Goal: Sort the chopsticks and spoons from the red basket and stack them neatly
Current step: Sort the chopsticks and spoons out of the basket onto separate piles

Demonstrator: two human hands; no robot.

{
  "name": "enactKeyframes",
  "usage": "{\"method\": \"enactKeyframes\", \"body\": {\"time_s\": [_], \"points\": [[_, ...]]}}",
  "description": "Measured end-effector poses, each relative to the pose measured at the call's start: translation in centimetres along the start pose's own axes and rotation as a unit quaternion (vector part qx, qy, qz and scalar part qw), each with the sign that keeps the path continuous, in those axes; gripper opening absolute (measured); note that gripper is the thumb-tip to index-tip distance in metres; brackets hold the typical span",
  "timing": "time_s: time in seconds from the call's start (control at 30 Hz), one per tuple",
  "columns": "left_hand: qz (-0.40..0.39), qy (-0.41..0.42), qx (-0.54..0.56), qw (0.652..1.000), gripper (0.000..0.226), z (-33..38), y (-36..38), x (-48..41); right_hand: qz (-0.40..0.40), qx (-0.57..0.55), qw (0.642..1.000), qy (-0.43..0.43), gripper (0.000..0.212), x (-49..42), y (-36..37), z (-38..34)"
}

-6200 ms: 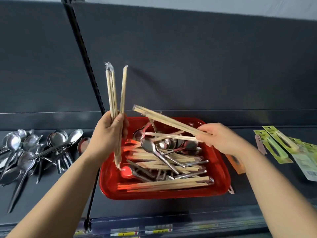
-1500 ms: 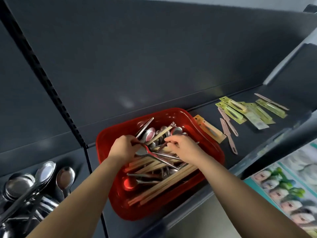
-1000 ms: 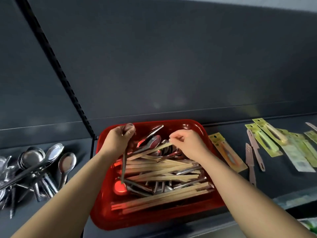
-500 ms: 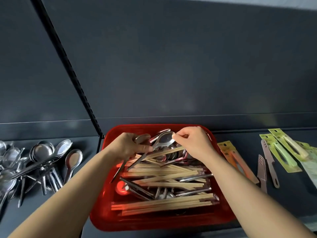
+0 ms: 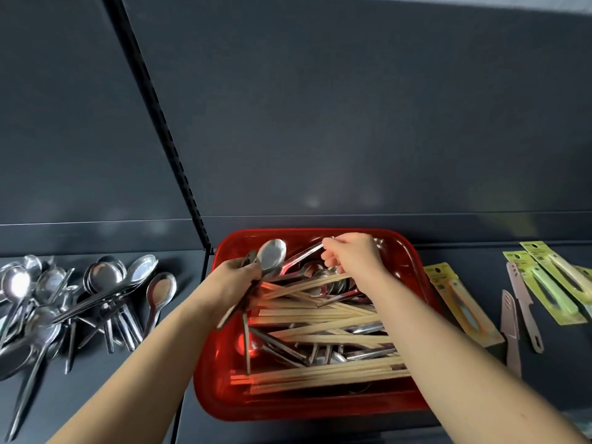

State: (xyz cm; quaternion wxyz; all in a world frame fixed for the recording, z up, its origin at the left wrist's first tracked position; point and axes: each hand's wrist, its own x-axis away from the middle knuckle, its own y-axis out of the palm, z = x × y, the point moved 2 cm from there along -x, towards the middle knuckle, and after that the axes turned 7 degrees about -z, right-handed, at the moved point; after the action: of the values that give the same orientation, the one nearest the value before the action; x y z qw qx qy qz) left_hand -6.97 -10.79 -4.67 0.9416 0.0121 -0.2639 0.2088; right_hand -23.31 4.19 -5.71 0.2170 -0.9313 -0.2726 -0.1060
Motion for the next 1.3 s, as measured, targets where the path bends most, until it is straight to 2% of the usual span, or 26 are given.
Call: {"method": "enactKeyframes", "body": {"time_s": [0.17,0.23,0.27,0.4,0.5,0.67,0.73,0.83,0.9,0.97,1.1,1.2,1.3], "points": [[0.027,-0.002,0.085,0.996,0.012,0.1,0.5,0.0,0.083,0.027,0.996,-0.026,0.014,1.8,-2.4,-0.7],[0.017,0.001,0.110,0.994,0.002,-0.1,1.0,-0.2,0.111,0.000,0.993,-0.027,0.015,3.1,-3.2,-0.4],[0.007,-0.003,0.124,0.992,0.010,-0.3,1.4,-0.4,0.111,-0.028,0.993,-0.023,0.017,3.7,-3.4,-0.2],[-0.002,0.025,0.145,0.989,0.028,-0.3,2.5,-0.8,0.006,-0.107,0.994,0.012,0.016,5.9,-3.4,0.9],[0.021,0.058,0.141,0.988,0.025,0.1,2.5,-1.3,-0.103,-0.089,0.991,-0.004,0.016,7.0,-3.6,1.5],[-0.008,0.049,0.181,0.982,0.017,0.5,2.6,-1.7,-0.202,-0.008,0.979,-0.026,0.017,7.5,-3.2,2.1],[0.020,0.069,0.144,0.987,0.009,0.7,2.1,-1.6,-0.193,0.049,0.979,-0.030,0.019,7.1,-3.1,2.6],[0.057,0.102,0.056,0.992,0.011,1.2,1.0,-0.9,-0.148,0.223,0.960,-0.078,0.027,6.1,-3.1,3.6],[0.049,0.102,0.007,0.993,0.014,1.4,0.6,-0.4,-0.161,0.308,0.933,-0.091,0.031,5.6,-2.4,4.0],[0.014,0.080,0.027,0.996,0.017,1.3,0.4,-0.1,-0.168,0.351,0.916,-0.100,0.029,5.4,-1.7,4.1],[-0.042,0.003,0.110,0.993,0.015,0.3,0.5,0.3,-0.146,0.348,0.915,-0.143,0.020,4.6,-1.3,3.7],[-0.067,-0.023,0.105,0.992,0.013,-0.1,1.0,0.5,-0.132,0.322,0.915,-0.203,0.022,4.8,-1.8,2.9],[-0.088,-0.045,0.090,0.991,0.016,-0.6,1.3,0.4,-0.102,0.253,0.932,-0.238,0.018,5.6,-2.7,1.8]]}}
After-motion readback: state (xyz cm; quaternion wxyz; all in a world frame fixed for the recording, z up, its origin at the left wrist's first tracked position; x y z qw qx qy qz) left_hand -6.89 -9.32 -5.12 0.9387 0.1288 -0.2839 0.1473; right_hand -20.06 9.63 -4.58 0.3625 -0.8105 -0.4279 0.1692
